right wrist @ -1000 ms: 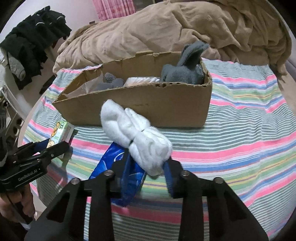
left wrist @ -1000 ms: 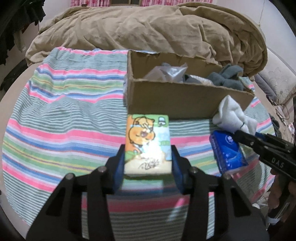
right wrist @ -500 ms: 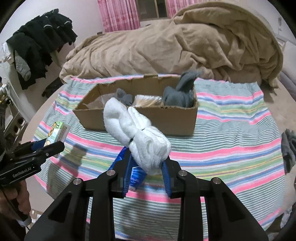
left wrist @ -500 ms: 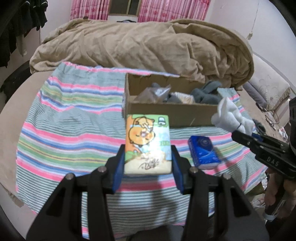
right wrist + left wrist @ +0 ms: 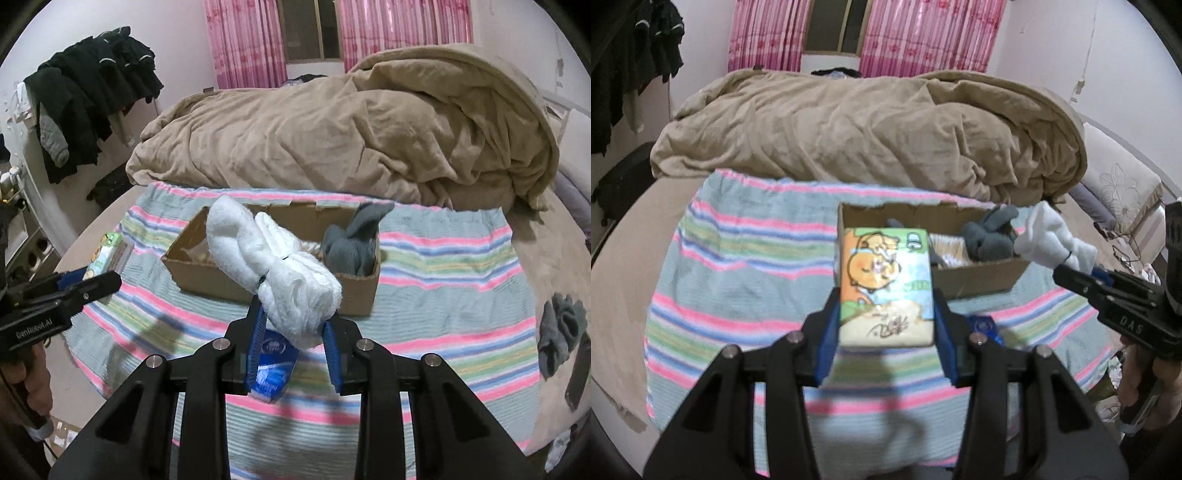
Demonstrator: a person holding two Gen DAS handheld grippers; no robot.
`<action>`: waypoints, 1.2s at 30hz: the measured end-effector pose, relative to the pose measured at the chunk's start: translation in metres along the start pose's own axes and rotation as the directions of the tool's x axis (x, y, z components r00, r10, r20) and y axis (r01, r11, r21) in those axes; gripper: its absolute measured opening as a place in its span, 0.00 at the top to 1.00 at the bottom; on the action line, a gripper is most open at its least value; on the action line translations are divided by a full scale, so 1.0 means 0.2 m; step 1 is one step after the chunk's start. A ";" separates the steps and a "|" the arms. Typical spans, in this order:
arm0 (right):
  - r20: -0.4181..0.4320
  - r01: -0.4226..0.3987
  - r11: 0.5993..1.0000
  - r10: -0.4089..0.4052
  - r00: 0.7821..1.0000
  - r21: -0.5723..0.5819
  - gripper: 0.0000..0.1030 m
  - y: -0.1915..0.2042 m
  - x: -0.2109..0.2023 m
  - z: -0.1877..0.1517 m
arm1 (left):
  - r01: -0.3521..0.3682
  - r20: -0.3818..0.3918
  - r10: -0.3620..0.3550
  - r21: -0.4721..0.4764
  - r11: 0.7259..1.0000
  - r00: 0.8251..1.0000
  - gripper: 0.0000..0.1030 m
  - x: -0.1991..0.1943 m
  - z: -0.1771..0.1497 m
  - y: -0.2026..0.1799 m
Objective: Organize objects
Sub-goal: 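Grasp the cartoon tissue pack with the left tool while the right tool grasps the white socks, both into box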
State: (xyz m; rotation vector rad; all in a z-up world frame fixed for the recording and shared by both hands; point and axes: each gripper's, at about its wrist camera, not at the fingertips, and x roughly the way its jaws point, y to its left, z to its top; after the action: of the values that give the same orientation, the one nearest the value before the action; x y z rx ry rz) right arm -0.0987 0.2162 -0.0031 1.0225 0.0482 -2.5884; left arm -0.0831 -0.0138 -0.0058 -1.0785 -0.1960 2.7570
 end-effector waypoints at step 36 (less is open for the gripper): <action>-0.128 -0.020 0.999 0.016 0.992 -0.029 0.65 -0.04 0.78 0.26 | -0.022 -0.147 0.031 0.062 0.998 0.989 0.47 0.80 0.32 0.04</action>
State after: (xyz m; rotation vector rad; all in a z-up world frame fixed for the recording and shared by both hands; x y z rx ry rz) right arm -0.2410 0.1655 -0.0698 1.1707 0.1098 -2.4957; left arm -0.2434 0.0089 -0.0662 -1.2717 -0.0792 2.6724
